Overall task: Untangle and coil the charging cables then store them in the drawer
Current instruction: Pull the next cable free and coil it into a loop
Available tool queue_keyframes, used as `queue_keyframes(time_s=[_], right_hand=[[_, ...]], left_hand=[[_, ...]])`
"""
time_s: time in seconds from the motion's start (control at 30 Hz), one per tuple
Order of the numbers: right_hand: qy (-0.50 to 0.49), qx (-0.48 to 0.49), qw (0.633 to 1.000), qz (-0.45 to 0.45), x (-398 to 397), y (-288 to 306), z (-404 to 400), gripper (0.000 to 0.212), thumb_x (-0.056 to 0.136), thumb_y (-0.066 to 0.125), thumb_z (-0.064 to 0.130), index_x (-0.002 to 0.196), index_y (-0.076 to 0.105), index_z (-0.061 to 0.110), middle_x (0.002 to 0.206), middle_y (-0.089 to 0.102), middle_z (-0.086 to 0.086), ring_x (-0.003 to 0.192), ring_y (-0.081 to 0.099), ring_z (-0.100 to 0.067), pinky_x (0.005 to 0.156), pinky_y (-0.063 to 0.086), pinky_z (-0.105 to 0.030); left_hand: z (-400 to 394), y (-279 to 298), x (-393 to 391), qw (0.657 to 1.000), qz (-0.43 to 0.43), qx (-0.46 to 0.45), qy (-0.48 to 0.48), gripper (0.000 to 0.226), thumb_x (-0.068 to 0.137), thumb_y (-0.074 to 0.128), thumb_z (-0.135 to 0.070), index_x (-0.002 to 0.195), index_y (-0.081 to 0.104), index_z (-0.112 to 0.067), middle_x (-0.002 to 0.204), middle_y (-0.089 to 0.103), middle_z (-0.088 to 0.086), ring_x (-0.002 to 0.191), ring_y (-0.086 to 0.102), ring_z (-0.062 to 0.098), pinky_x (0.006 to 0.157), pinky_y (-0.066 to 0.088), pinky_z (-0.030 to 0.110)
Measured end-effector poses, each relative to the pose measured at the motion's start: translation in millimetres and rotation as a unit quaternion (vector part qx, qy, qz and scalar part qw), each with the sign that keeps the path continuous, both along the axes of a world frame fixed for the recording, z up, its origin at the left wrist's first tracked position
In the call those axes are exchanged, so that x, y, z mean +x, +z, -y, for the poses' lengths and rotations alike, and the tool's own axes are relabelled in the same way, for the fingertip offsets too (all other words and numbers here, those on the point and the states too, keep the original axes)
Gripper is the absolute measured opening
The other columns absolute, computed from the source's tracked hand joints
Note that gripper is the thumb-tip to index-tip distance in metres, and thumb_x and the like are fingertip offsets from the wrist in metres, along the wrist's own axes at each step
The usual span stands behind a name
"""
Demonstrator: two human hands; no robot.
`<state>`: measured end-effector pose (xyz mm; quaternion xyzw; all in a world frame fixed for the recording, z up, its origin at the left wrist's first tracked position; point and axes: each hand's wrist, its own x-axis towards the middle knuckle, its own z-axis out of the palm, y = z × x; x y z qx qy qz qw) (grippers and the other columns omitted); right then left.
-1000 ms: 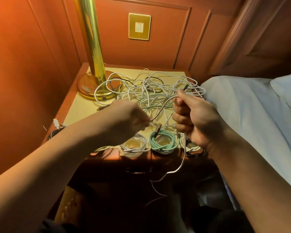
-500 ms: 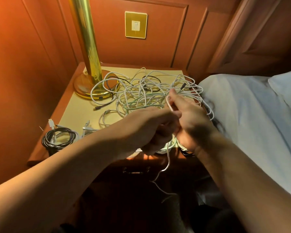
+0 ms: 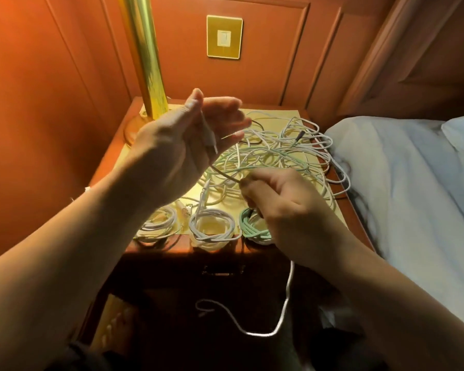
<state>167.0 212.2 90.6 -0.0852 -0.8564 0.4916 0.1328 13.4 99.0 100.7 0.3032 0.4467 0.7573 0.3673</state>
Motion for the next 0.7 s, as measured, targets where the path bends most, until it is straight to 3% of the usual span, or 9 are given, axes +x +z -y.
queue_keyframes(time_s=[0.07, 0.13, 0.2, 0.33, 0.43, 0.47, 0.53, 0.63, 0.7], right_hand=[[0.001, 0.009, 1.000, -0.025, 4, 6, 0, 0.039, 0.091, 0.045, 0.030, 0.068, 0.050, -0.001, 0.059, 0.044, -0.012, 0.059, 0.043, -0.031, 0.056, 0.033, -0.050], [0.011, 0.029, 0.999, -0.023, 8, 10, -2, 0.038, 0.090, 0.045, 0.030, 0.063, 0.050, 0.002, 0.057, 0.045, -0.011, 0.058, 0.044, -0.031, 0.056, 0.035, -0.052], [0.029, 0.048, 0.998, -0.035, 9, 12, -5, 0.035, 0.092, 0.047, 0.026, 0.061, 0.049, 0.009, 0.057, 0.044, -0.005, 0.055, 0.043, -0.023, 0.053, 0.036, -0.049], [0.031, 0.075, 0.991, -0.108, 8, 11, -9, 0.024, 0.099, 0.050, 0.016, 0.076, 0.056, 0.010, 0.063, 0.048, -0.007, 0.059, 0.046, -0.025, 0.056, 0.037, -0.047], [-0.005, 0.161, 0.972, -0.170, 8, 11, -10, 0.018, 0.105, 0.055, 0.017, 0.092, 0.064, 0.010, 0.070, 0.058, 0.000, 0.062, 0.055, -0.020, 0.055, 0.043, -0.036], [-0.029, 0.190, 0.963, -0.189, 8, 11, -11, 0.016, 0.106, 0.057, 0.017, 0.096, 0.067, 0.010, 0.075, 0.064, 0.002, 0.065, 0.060, -0.016, 0.057, 0.047, -0.032], [-0.080, 0.249, 0.940, -0.222, 9, 13, -15, 0.013, 0.106, 0.062, 0.020, 0.104, 0.072, 0.012, 0.089, 0.071, 0.005, 0.076, 0.066, -0.009, 0.064, 0.053, -0.026], [-0.127, 0.278, 0.916, -0.260, 9, 14, -24, 0.013, 0.105, 0.065, 0.024, 0.108, 0.075, 0.016, 0.096, 0.067, 0.016, 0.086, 0.064, 0.001, 0.072, 0.050, -0.020], [-0.136, 0.271, 0.912, -0.276, 9, 15, -28, 0.009, 0.103, 0.068, 0.024, 0.110, 0.073, 0.022, 0.095, 0.056, 0.029, 0.087, 0.057, 0.012, 0.077, 0.040, -0.008]], left_hand=[[0, 0, 1, 0.997, -0.079, -0.025, 0.000, 0.049, 0.112, 0.020, -0.033, 0.131, 0.059, -0.009, 0.129, 0.070, 0.006, 0.134, 0.057, 0.022, 0.118, 0.038, 0.041], [2, 1, -2, 0.996, -0.087, -0.017, -0.008, 0.049, 0.112, 0.018, -0.034, 0.144, 0.050, -0.015, 0.145, 0.061, 0.001, 0.142, 0.049, 0.018, 0.124, 0.027, 0.042], [4, 1, -7, 0.997, -0.073, -0.002, -0.007, 0.048, 0.113, 0.018, -0.035, 0.149, 0.044, -0.017, 0.150, 0.056, -0.002, 0.144, 0.046, 0.015, 0.125, 0.025, 0.041], [1, -4, -7, 0.980, -0.188, -0.061, 0.011, 0.043, 0.109, 0.028, -0.032, 0.143, 0.047, -0.016, 0.151, 0.054, -0.005, 0.142, 0.044, 0.003, 0.121, 0.030, 0.024], [-2, -14, 1, 0.961, -0.251, -0.108, -0.027, 0.037, 0.109, 0.035, -0.034, 0.136, 0.060, -0.031, 0.131, 0.070, -0.002, 0.132, 0.057, 0.013, 0.114, 0.036, 0.031], [-3, -18, 2, 0.957, -0.258, -0.124, -0.040, 0.033, 0.107, 0.042, -0.036, 0.118, 0.072, -0.029, 0.115, 0.073, 0.011, 0.117, 0.064, 0.027, 0.105, 0.040, 0.036], [-4, -22, 8, 0.960, -0.241, -0.129, -0.063, 0.039, 0.101, 0.047, -0.036, 0.089, 0.075, -0.011, 0.091, 0.059, 0.035, 0.088, 0.057, 0.047, 0.087, 0.036, 0.046], [-7, -18, 24, 0.973, -0.176, -0.078, -0.129, 0.048, 0.103, 0.033, -0.023, 0.084, 0.074, -0.008, 0.068, 0.059, 0.018, 0.065, 0.053, 0.032, 0.070, 0.046, 0.036], [-10, -15, 34, 0.974, -0.127, -0.061, -0.177, 0.051, 0.104, 0.024, -0.024, 0.084, 0.064, 0.001, 0.062, 0.060, 0.000, 0.058, 0.049, 0.017, 0.063, 0.041, 0.033]])
